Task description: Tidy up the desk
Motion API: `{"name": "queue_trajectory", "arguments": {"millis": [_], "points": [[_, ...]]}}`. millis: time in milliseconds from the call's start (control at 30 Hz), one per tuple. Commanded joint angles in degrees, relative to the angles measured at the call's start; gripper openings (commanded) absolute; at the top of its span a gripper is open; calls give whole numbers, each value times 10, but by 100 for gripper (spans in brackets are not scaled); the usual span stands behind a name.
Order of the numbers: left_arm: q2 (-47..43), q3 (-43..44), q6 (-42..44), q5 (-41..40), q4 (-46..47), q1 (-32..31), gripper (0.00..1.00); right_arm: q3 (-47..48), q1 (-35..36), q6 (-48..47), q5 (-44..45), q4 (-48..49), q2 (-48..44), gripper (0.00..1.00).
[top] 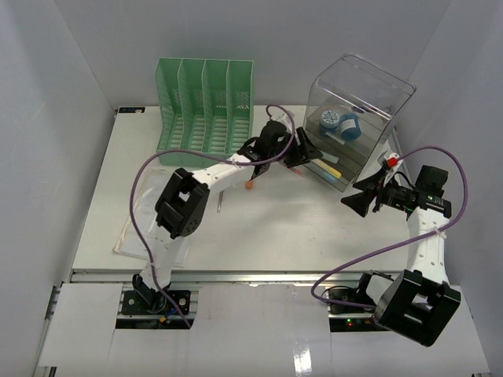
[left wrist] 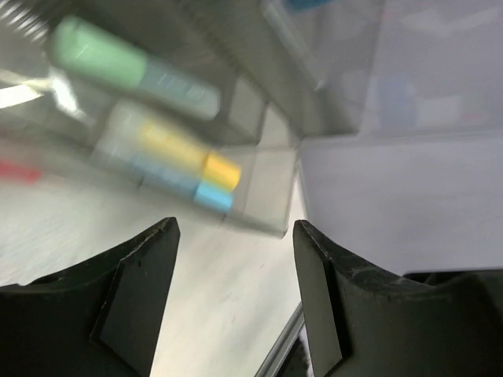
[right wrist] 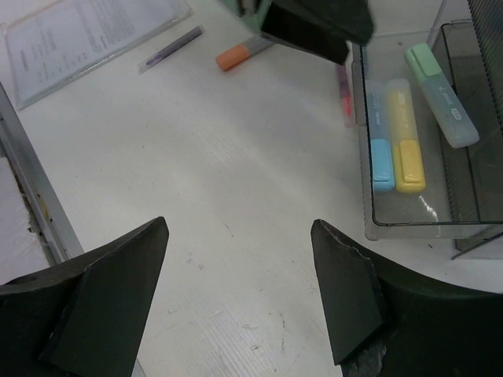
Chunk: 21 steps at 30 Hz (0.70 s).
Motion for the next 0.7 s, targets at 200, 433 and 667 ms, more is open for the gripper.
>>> {"name": "queue_trajectory", "arguments": {"millis": [200, 433, 667], "points": [[-374, -389, 250, -278, -108, -29, 69, 12, 0, -68, -23, -65, 34, 80], [-355, -411, 312, -355, -192, -15, 71, 3, 4, -46, -13, -40, 33, 80], [-247, -322, 368, -380, -200, 7, 73, -6, 4, -24, -7, -19, 25, 80]]}}
